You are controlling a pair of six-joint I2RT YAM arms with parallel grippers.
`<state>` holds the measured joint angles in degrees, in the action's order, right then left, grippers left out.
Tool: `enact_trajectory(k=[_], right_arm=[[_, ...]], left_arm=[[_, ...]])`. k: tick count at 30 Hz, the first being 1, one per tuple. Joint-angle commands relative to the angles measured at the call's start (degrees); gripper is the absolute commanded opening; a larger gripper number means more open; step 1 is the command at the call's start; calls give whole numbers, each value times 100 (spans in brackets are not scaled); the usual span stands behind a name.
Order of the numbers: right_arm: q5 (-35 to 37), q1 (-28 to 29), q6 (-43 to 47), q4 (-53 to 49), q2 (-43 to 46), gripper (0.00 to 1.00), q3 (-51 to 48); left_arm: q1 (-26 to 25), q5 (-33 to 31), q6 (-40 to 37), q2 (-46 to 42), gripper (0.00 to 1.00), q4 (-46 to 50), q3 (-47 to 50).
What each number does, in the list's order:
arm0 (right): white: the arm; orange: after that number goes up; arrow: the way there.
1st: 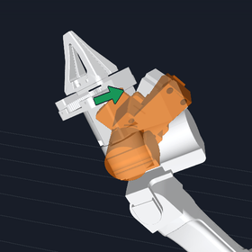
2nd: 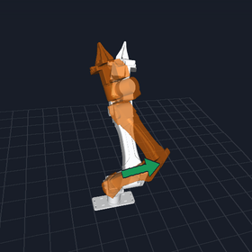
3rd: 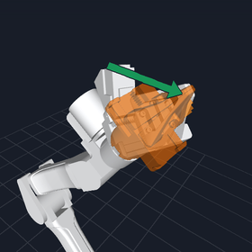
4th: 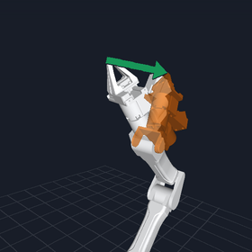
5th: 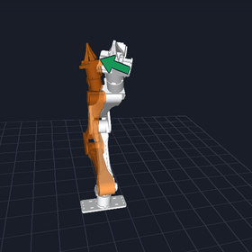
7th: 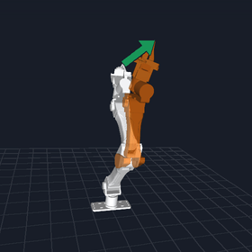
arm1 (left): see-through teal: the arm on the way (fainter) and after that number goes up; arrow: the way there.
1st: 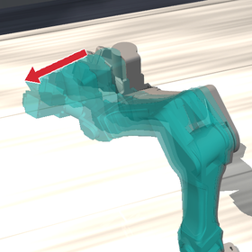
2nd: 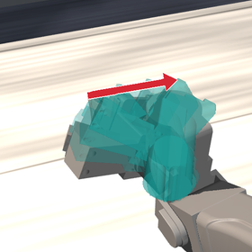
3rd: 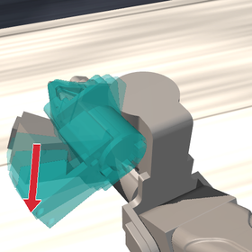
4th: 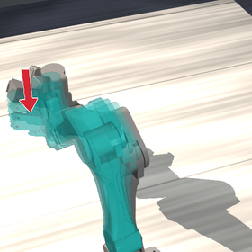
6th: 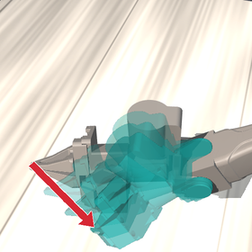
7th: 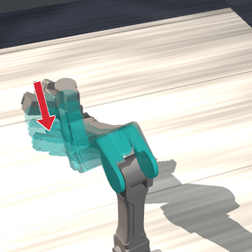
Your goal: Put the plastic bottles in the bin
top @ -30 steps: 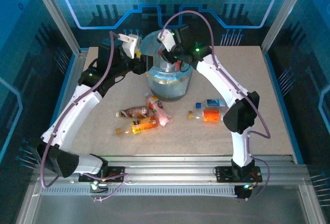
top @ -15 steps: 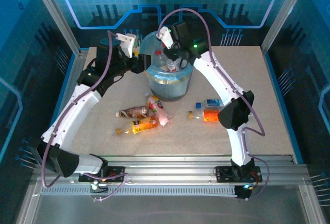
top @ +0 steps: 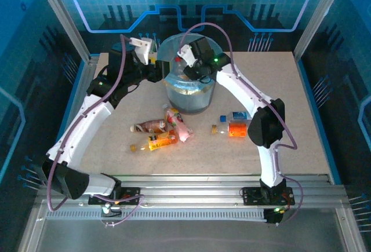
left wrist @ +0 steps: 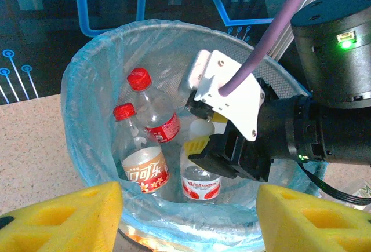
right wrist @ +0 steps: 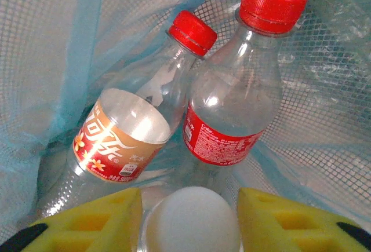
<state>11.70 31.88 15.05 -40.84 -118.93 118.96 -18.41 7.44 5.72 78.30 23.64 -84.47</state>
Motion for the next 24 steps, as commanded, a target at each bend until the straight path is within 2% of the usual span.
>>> enact_trajectory(k=[1,7,11,14,18,21,24], right_arm=[[-211,-42,-134,-24,347,55,23],[-333,6,-242,-357,607,67,667],[-356,70,-413,-536,918,71,1012],[-396,124,-647,-539,1347,72,879],[-579,200,-998,-318,2220,72,38],[-613,207,-1288,71,3044,73,-1076],[-286,98,-1664,241,3799,76,-2125]], left_arm=[[72,153,54,1,64,-172,42],[75,140,94,-12,64,-133,-6],[67,136,132,-56,64,-71,-85],[51,97,146,-95,64,23,-176],[-139,-205,12,-141,63,330,-398],[-362,-175,-54,-175,63,536,-445],[-913,-447,-405,-179,64,783,-401]])
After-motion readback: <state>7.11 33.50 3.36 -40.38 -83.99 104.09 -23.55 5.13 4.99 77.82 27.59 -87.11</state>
